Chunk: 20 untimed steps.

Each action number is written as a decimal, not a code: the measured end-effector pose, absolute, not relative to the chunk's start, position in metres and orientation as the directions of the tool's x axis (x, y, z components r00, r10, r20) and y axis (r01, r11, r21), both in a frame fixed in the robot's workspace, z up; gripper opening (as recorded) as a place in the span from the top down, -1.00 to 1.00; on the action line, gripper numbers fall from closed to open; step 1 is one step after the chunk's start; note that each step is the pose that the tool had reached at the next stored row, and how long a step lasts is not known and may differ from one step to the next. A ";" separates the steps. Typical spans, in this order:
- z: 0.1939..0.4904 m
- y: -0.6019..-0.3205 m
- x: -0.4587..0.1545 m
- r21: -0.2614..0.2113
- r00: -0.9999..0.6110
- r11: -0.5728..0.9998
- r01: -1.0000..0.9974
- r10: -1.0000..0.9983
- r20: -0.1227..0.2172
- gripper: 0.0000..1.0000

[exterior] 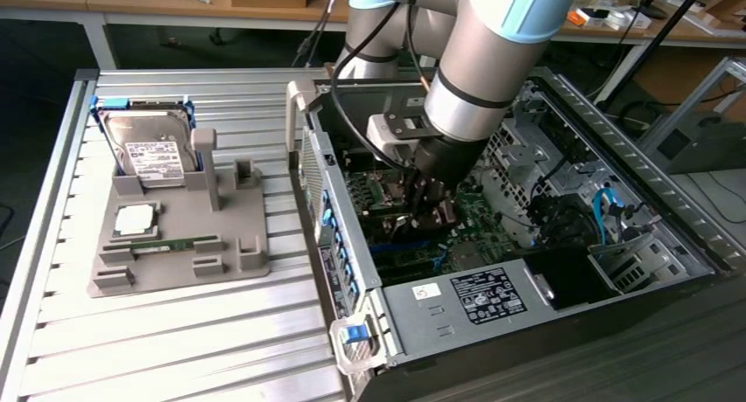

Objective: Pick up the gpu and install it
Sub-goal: 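Insert the gpu into the slot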

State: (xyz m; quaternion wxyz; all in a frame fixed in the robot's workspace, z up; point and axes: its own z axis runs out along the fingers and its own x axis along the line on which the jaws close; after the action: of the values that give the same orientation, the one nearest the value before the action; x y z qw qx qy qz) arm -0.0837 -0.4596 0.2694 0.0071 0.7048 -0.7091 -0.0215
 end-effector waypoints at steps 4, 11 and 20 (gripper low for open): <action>0.270 -0.460 -0.084 0.041 -0.007 0.006 -0.999 -1.000 -0.020 0.47; 0.268 -0.460 -0.080 0.043 -0.007 0.006 -0.999 -1.000 -0.020 0.47; 0.265 -0.457 -0.081 0.043 -0.007 0.006 -0.999 -1.000 -0.020 0.47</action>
State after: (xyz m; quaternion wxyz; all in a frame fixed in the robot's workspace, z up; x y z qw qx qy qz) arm -0.0811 -0.4568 0.2653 0.0079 0.7047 -0.7091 -0.0224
